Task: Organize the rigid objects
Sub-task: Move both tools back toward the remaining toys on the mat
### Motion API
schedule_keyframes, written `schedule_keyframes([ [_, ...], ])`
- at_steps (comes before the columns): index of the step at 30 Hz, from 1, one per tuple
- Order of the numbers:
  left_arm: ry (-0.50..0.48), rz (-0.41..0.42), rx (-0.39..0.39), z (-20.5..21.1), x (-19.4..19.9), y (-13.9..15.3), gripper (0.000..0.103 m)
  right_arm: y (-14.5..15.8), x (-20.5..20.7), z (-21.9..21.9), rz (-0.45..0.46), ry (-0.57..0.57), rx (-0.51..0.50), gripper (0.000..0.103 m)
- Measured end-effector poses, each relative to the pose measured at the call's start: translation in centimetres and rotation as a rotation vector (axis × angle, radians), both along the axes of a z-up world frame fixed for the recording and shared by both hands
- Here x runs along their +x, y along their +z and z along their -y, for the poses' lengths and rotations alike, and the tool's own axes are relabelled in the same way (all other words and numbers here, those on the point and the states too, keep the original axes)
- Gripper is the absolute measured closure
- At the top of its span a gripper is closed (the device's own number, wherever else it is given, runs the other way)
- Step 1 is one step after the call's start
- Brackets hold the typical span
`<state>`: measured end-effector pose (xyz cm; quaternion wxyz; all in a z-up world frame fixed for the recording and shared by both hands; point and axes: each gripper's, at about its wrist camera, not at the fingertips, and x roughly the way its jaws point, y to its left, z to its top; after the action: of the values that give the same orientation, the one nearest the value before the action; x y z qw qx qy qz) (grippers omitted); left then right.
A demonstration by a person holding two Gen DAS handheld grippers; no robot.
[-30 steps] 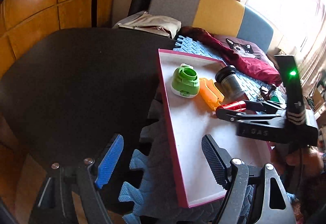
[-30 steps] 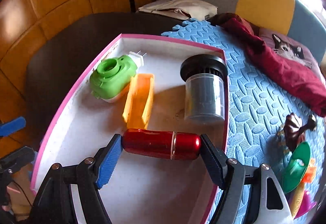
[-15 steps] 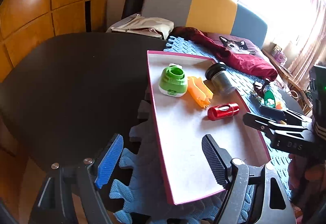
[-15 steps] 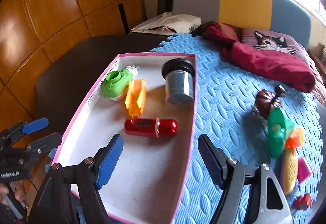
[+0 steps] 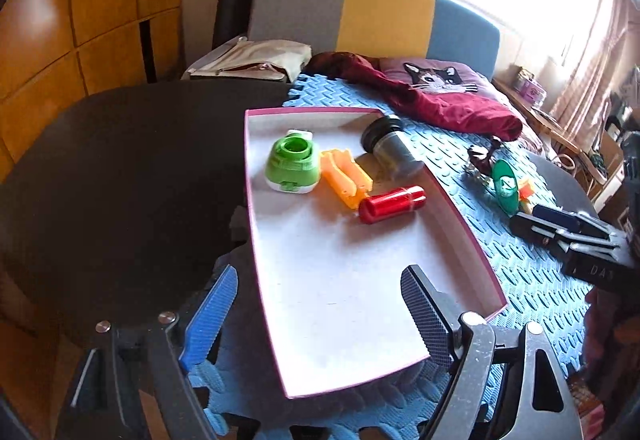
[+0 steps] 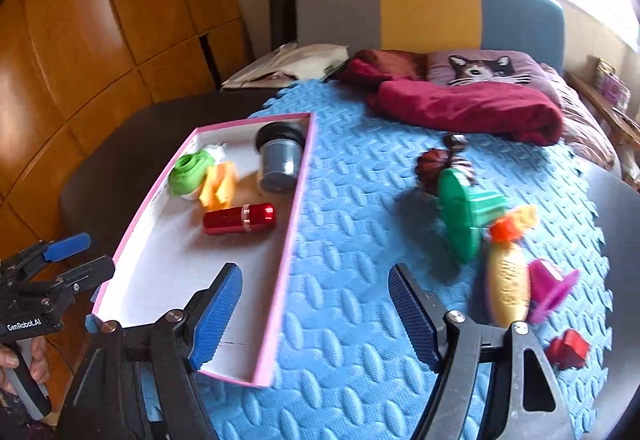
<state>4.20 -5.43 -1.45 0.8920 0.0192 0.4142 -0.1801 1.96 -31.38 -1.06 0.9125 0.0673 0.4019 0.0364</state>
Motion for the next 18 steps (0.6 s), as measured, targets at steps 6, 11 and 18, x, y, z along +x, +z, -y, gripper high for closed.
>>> schedule_keyframes([
  [6, -0.053, 0.007, 0.027, 2.0, -0.1, 0.3, 0.018, 1.2, -1.0, 4.4, 0.042, -0.115, -0.011, 0.026],
  [11, -0.110, 0.013, 0.030, 3.9, 0.2, 0.8, 0.018, 2.6, -2.0, 9.8, 0.098, -0.272, -0.023, 0.026],
  [18, -0.205, 0.024, 0.009, 8.0, 1.1, 2.3, 0.019, 1.4, -3.2, 16.9, 0.109, -0.504, 0.026, 0.026],
])
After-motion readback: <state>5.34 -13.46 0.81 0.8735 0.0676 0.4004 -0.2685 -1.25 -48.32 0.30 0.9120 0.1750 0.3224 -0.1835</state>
